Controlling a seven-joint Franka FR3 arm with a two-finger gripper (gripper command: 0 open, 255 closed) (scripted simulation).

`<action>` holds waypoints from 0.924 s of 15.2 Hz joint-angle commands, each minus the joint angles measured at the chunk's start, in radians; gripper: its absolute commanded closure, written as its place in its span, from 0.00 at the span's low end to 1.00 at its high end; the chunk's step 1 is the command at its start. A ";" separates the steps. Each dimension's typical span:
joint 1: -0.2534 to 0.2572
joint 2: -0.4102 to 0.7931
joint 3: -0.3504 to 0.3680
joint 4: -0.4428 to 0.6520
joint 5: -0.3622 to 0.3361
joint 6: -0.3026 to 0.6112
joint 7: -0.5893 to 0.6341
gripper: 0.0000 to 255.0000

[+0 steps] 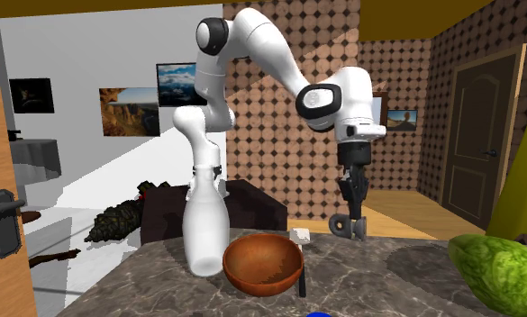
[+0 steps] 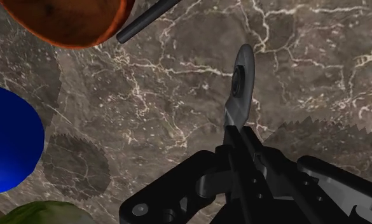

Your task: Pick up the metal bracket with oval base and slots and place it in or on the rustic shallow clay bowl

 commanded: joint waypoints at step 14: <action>-0.182 -0.185 -0.012 -0.202 0.099 0.073 -0.241 1.00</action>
